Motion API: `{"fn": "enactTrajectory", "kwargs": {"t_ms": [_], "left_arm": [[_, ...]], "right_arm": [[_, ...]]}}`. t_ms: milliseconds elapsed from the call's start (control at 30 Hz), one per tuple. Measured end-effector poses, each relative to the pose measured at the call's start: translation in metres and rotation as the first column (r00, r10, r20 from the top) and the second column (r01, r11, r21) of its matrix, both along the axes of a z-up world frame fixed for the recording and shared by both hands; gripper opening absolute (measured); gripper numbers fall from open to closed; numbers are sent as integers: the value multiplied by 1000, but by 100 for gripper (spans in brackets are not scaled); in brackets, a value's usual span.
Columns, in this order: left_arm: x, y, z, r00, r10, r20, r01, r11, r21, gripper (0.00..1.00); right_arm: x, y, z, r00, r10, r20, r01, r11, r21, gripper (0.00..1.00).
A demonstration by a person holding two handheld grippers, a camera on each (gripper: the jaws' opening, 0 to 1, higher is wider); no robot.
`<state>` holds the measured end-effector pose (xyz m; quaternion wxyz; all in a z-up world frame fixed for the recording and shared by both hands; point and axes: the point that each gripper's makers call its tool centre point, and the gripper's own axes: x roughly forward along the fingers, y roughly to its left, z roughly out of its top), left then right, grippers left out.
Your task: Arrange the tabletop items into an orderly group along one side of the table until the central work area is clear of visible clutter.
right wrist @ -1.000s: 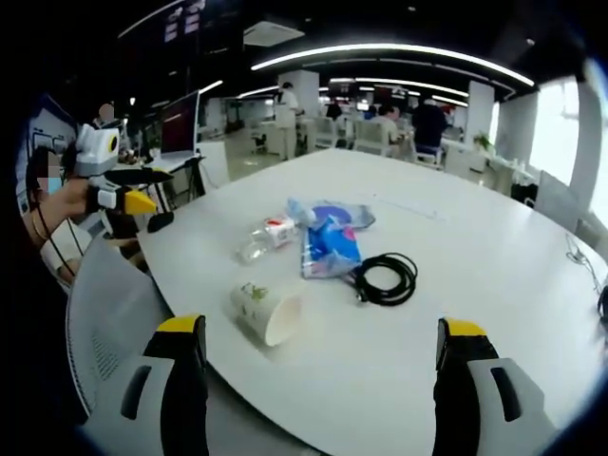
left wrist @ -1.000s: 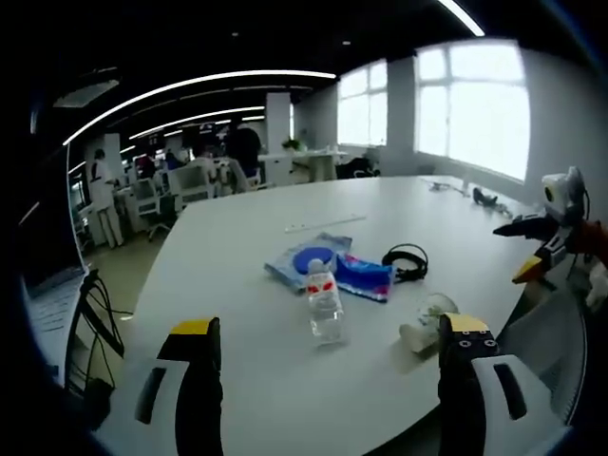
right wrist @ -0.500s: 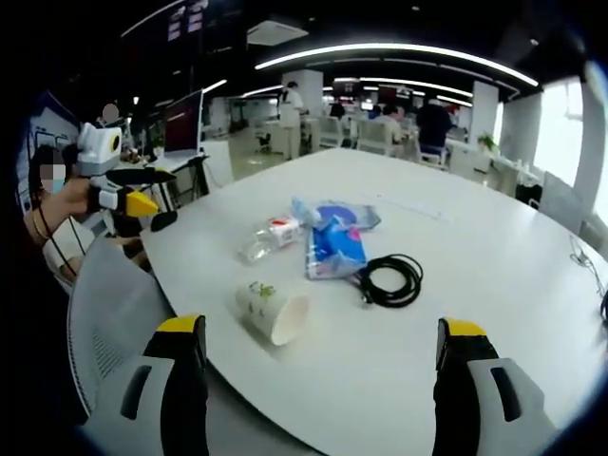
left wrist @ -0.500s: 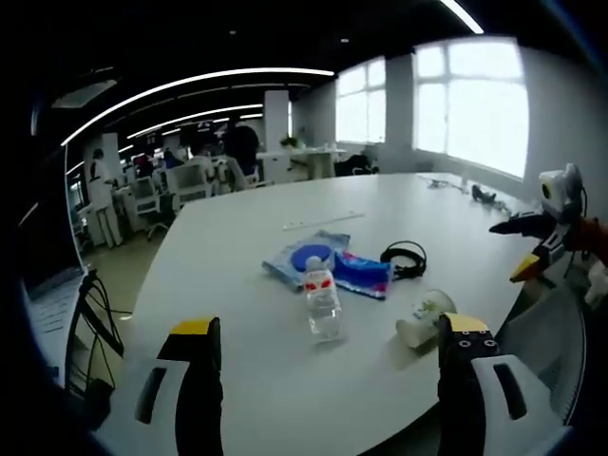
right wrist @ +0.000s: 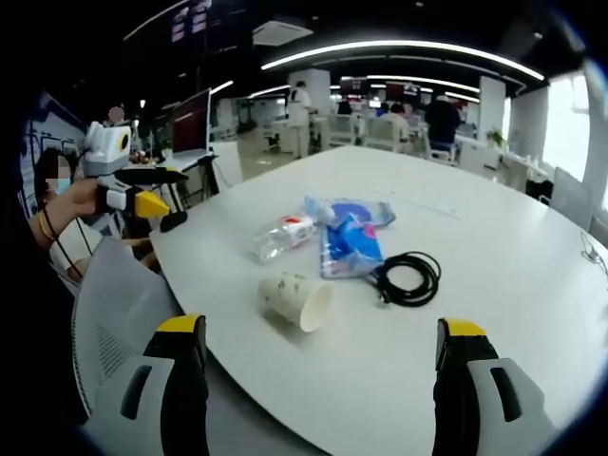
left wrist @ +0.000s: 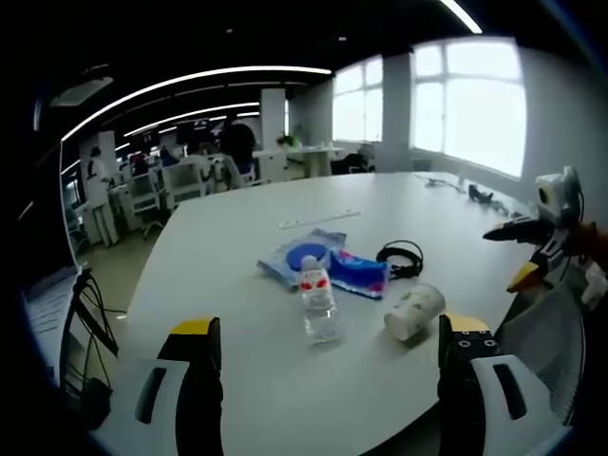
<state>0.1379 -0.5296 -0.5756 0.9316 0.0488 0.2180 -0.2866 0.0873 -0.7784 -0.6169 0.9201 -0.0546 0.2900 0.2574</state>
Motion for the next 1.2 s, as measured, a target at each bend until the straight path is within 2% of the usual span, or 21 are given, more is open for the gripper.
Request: {"fn": "enactTrajectory", "kwargs": {"t_ms": [267,733,1200], "left_arm": [[0,-4,-1,1000,-8,2,8,1000,1,94],[8,-16,-24,998,-51,-45,51,999,6,91],[31,-24,-41,994,-63,-92,63,998,-1,88]], "right_arm": [[2,5,-2,1000,14,-5,-14,1000,12,99],[9,18,-14,999,40,-27,-39,999,33,95],[20,24,-26,997,71,-43,-70,997,33,94]]}}
